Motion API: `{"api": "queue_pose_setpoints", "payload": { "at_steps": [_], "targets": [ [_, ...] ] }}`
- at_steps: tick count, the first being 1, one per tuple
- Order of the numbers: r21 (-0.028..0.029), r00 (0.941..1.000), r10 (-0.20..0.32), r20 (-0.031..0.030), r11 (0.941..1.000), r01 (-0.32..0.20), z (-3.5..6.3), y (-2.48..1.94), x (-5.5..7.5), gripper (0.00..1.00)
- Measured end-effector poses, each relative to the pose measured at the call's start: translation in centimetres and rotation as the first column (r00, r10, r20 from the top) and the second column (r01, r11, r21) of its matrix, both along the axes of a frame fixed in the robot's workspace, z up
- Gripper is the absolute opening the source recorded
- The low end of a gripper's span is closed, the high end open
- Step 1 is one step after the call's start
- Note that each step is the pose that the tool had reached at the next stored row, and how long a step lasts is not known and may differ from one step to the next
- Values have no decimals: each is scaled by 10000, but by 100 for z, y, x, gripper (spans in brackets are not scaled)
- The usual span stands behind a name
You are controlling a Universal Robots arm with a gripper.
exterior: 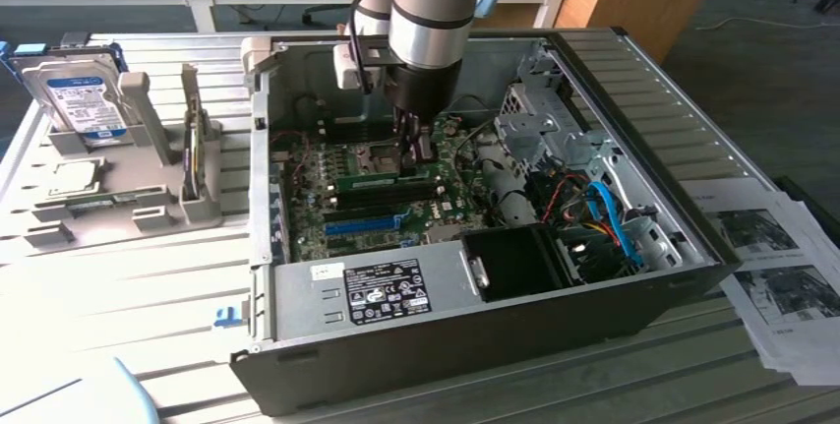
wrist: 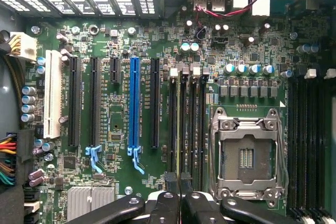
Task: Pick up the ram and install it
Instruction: 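Insert the ram into the slot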
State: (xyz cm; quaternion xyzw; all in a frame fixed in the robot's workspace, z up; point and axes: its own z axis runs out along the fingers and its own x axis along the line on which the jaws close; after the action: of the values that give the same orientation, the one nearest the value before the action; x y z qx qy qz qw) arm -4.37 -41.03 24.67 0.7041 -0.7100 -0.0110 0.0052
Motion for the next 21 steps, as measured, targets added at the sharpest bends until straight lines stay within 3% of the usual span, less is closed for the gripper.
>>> {"api": "queue_pose_setpoints", "payload": {
  "at_steps": [21],
  "targets": [
    [-1, 10000, 0, 0, 10000, 0, -75, -22, 0, 11]
  ]
}}
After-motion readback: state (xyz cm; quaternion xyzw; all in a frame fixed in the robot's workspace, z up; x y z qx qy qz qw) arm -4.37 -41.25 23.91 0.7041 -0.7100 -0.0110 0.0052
